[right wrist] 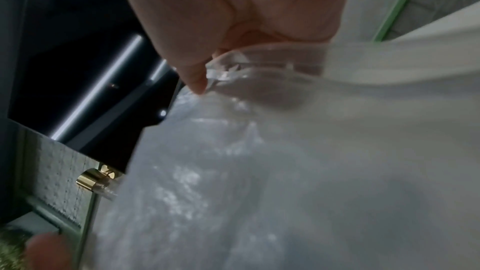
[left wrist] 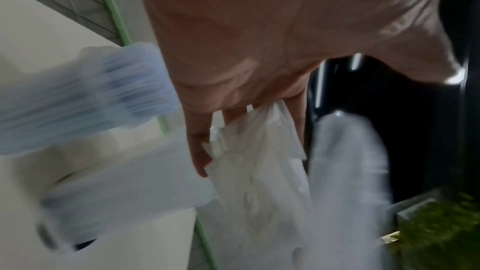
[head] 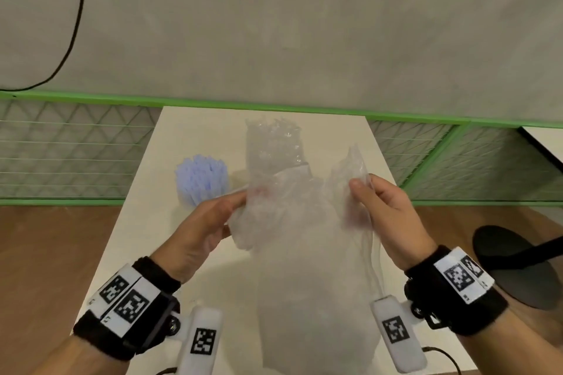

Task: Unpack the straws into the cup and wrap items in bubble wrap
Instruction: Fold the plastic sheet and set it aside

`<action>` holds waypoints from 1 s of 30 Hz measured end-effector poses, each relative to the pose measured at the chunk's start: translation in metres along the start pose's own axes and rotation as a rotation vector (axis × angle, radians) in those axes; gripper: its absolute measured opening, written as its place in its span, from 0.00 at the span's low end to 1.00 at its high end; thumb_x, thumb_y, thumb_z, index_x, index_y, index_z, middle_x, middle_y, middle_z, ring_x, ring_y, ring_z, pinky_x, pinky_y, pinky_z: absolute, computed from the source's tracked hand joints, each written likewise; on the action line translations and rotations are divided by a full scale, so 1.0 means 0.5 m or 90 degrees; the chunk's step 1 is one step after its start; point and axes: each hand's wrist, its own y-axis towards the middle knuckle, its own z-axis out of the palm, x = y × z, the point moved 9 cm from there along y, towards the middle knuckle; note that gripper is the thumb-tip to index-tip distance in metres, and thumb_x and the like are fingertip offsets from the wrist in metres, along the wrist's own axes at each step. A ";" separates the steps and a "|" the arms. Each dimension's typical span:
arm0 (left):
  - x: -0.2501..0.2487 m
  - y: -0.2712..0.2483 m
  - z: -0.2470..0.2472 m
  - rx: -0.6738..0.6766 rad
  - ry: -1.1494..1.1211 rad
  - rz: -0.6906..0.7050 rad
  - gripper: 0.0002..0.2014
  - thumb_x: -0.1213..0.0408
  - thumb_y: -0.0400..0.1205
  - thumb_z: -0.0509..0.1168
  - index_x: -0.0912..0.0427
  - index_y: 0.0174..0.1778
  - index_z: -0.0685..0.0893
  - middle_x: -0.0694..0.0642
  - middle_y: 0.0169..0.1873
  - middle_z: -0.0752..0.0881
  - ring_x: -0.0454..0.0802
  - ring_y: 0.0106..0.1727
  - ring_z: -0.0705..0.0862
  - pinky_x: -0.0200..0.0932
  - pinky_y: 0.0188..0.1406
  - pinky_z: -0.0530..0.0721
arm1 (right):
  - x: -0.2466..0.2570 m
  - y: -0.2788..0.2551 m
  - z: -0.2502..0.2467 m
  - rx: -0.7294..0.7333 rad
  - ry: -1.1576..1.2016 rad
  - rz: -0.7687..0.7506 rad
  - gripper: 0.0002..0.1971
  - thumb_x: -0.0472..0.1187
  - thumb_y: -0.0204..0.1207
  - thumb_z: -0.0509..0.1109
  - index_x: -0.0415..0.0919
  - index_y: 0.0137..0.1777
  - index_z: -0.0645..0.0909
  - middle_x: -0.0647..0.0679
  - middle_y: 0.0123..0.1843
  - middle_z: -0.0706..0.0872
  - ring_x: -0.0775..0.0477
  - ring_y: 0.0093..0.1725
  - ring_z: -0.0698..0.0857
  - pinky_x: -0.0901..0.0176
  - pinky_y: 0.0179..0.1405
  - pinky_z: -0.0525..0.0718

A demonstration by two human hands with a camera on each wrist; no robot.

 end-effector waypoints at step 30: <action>-0.120 -0.014 -0.157 -0.313 0.092 0.108 0.19 0.40 0.66 0.79 0.48 0.44 0.94 0.49 0.51 0.93 0.45 0.57 0.89 0.47 0.63 0.80 | -0.105 0.050 0.113 0.234 -0.020 0.099 0.05 0.33 0.73 0.73 0.33 0.47 0.84 0.41 0.38 0.91 0.43 0.35 0.90 0.50 0.40 0.85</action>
